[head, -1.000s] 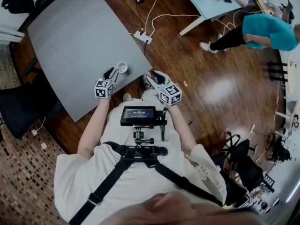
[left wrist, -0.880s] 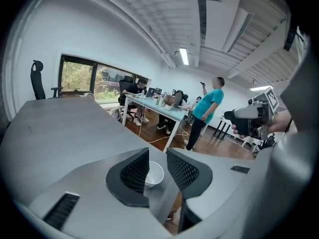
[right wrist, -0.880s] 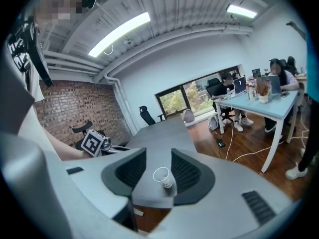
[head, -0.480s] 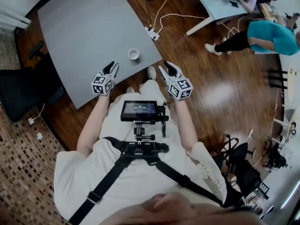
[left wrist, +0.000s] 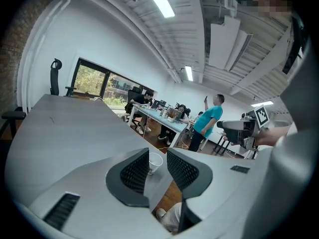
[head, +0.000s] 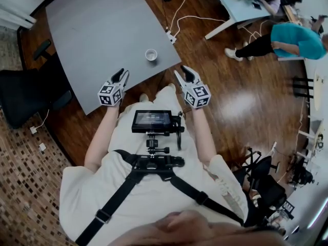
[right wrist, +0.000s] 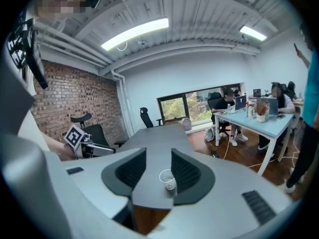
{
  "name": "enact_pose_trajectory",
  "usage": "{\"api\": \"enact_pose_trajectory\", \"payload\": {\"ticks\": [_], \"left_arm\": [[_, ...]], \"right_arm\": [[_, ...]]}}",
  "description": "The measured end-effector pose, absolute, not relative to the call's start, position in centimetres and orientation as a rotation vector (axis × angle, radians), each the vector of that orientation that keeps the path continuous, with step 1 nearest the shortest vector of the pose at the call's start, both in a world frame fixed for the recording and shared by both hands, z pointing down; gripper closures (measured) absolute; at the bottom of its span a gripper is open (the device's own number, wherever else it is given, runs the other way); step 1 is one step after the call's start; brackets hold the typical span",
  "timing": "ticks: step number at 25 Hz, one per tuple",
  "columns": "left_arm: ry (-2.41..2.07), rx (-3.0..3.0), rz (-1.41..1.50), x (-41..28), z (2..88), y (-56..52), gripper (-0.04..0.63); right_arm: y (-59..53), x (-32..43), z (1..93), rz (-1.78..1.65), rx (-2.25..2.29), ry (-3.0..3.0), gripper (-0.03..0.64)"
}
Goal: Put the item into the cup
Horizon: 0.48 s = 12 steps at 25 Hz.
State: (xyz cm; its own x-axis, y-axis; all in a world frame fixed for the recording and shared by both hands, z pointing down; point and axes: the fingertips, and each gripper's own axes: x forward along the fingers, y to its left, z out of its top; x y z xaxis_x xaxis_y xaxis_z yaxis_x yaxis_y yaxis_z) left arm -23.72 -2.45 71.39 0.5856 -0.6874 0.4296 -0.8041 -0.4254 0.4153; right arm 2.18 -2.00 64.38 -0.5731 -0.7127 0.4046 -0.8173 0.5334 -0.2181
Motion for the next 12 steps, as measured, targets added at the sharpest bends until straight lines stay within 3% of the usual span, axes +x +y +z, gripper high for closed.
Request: {"api": "enact_pose_trajectory", "payload": {"ticks": [12], "left_arm": [[-1.189, 2.201, 0.239, -24.4, 71.6, -2.4, 0.482]], "right_arm": [[-1.6, 2.3, 64.3, 0.515, 1.285, -2.486, 0.439]]}}
